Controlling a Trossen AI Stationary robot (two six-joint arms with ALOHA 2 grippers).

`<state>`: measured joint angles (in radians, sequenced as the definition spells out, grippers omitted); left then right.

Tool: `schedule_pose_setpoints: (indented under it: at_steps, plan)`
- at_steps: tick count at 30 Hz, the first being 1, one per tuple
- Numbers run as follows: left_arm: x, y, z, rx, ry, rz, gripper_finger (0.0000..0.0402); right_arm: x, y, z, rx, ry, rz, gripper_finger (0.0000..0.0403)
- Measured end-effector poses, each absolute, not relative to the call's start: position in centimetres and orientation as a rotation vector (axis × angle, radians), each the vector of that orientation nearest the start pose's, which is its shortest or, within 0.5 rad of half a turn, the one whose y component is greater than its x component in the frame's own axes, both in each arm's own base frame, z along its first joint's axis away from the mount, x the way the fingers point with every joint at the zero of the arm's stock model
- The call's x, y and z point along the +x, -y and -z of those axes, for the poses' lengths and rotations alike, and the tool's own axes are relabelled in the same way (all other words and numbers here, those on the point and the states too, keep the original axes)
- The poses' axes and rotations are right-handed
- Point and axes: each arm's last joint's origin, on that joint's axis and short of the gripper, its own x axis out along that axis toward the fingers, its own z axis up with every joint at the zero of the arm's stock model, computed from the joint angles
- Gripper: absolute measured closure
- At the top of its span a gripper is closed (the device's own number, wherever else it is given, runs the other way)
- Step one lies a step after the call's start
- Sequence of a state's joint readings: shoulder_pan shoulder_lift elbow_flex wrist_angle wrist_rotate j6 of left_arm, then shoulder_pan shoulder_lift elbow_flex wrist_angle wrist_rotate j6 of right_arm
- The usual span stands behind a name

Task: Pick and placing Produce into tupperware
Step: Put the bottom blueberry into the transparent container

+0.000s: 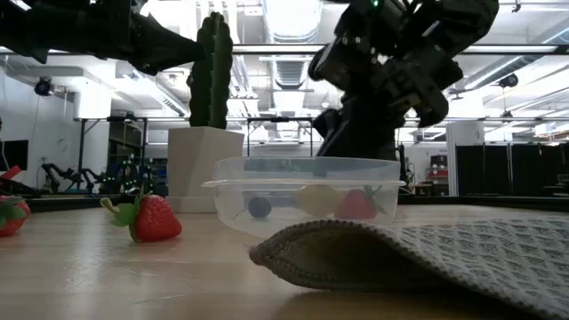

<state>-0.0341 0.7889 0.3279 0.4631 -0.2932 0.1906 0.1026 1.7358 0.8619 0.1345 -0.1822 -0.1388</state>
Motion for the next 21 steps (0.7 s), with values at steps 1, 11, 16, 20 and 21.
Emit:
schedule_pose_setpoints:
  at_steps: [1,11,16,20,21]
  plan:
    - [17.57,-0.24,-23.58,0.189,-0.022,-0.258,0.0267,33.51,-4.04,-14.8,-0.096,-0.732,-0.322,0.037]
    - [17.55,-0.24,-23.64,0.194,-0.017,-0.259,0.0267,33.54,-4.21,-14.46,-0.074,-0.745,-0.318,0.0351]
    - [17.55,-0.24,-23.67,0.194,-0.015,-0.259,0.0267,33.54,-4.21,-14.45,-0.063,-0.748,-0.314,0.0332]
    - [17.55,-0.24,-23.67,0.194,-0.015,-0.259,0.0267,33.54,-4.21,-14.45,-0.06,-0.748,-0.312,0.032]
    - [17.55,-0.24,-23.67,0.194,-0.015,-0.259,0.0267,33.54,-4.21,-14.46,-0.057,-0.748,-0.311,0.0318]
